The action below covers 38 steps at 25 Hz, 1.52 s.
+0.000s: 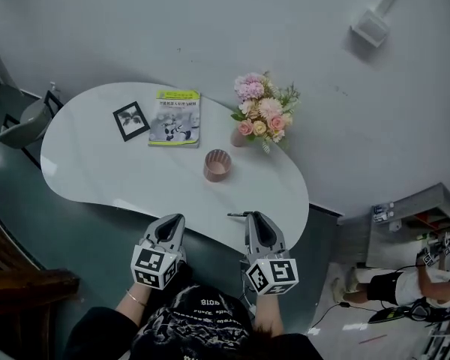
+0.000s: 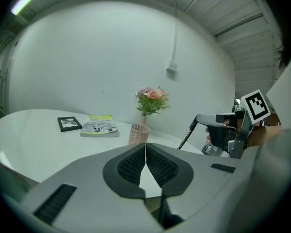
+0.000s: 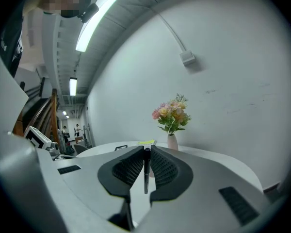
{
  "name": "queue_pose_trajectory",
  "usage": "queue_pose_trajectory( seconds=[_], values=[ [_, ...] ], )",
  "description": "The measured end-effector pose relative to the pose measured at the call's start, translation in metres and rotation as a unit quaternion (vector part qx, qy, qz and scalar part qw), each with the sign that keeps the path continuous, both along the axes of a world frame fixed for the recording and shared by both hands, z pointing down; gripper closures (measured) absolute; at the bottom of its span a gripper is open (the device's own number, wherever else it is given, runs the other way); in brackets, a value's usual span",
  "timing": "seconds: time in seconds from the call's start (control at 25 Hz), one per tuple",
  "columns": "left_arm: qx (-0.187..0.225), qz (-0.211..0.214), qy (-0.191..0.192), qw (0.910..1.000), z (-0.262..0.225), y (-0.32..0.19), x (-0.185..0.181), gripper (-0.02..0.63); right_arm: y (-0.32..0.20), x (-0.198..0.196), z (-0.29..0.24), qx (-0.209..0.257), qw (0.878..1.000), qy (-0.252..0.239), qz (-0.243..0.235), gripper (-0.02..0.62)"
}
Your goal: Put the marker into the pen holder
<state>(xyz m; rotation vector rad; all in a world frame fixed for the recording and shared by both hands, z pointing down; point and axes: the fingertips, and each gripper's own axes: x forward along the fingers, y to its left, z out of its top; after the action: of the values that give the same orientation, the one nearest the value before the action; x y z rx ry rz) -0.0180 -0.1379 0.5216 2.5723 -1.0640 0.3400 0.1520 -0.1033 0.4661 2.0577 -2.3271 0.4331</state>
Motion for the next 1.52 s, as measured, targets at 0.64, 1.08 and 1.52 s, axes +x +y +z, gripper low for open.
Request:
queue_pose_trajectory(
  seconds=[0.64, 1.08, 1.52],
  values=[
    [-0.013, -0.007, 0.027, 0.9995, 0.002, -0.079, -0.035, 0.581, -0.069, -0.009, -0.039, 0.047, 0.999, 0.003, 0.028, 0.529],
    [-0.008, -0.043, 0.030, 0.9986, -0.012, -0.091, -0.029, 0.581, -0.108, 0.003, -0.068, 0.078, 0.997, 0.002, -0.005, 0.529],
    [-0.005, -0.078, 0.040, 0.9962, -0.017, -0.109, -0.028, 0.581, -0.144, -0.008, -0.075, 0.088, 0.994, 0.038, -0.055, 0.529]
  ],
)
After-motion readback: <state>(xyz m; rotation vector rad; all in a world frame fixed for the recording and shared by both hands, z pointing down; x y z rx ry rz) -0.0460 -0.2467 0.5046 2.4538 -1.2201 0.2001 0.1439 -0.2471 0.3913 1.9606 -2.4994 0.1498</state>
